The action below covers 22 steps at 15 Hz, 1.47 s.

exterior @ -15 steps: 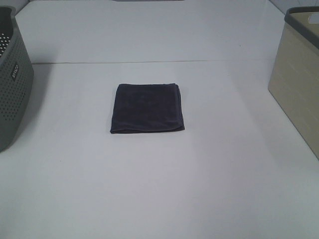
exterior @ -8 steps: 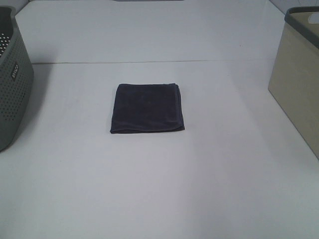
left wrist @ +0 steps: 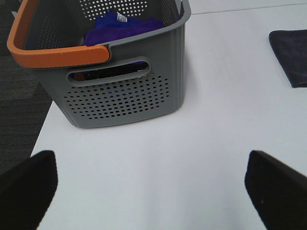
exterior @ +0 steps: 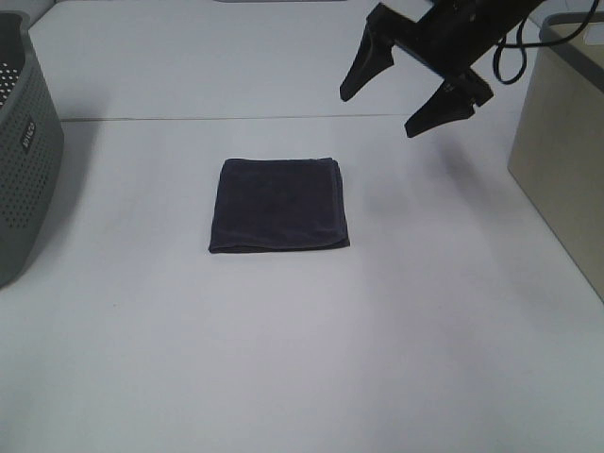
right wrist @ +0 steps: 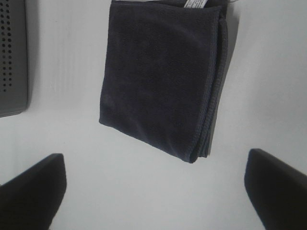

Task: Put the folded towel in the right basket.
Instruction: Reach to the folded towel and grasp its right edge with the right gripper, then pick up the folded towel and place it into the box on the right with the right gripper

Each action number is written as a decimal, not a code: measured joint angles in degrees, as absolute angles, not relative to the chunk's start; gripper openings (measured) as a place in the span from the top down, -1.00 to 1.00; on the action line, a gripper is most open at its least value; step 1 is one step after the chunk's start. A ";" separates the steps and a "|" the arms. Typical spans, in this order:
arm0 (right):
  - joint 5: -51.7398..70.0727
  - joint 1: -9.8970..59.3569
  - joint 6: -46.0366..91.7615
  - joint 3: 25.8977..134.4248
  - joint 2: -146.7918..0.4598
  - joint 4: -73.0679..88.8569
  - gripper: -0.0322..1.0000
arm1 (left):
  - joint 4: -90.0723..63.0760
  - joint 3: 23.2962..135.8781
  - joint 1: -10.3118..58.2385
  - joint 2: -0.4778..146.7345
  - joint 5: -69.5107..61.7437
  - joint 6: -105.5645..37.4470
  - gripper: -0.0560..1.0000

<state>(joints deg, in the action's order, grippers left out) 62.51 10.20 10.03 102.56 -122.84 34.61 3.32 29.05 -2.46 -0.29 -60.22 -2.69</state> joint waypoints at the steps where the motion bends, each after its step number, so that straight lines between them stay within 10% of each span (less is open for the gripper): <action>1: 62.05 10.20 10.03 102.56 -124.79 35.41 -0.93 | 3.32 29.05 -2.46 -0.29 -60.22 -2.69 -0.98; 14: 55.86 11.69 14.15 110.29 -143.81 43.49 -0.83 | 3.32 29.05 -2.46 -0.29 -60.22 -2.69 -0.98; 16: 54.37 15.24 12.38 110.70 -145.24 45.03 -0.64 | 3.32 29.05 -2.46 -0.29 -60.22 -2.69 -0.98; 19: 50.08 22.52 8.48 111.10 -147.48 41.65 0.73 | 3.32 29.05 -2.46 -0.29 -60.22 -2.69 -0.98; 22: 49.90 23.26 7.96 111.44 -147.31 39.59 0.84 | 3.32 29.05 -2.46 -0.29 -60.22 -2.69 -0.98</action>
<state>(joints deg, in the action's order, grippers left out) 49.90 23.26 7.96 111.44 -147.31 39.59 3.32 29.05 -2.46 -0.29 -60.22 -2.69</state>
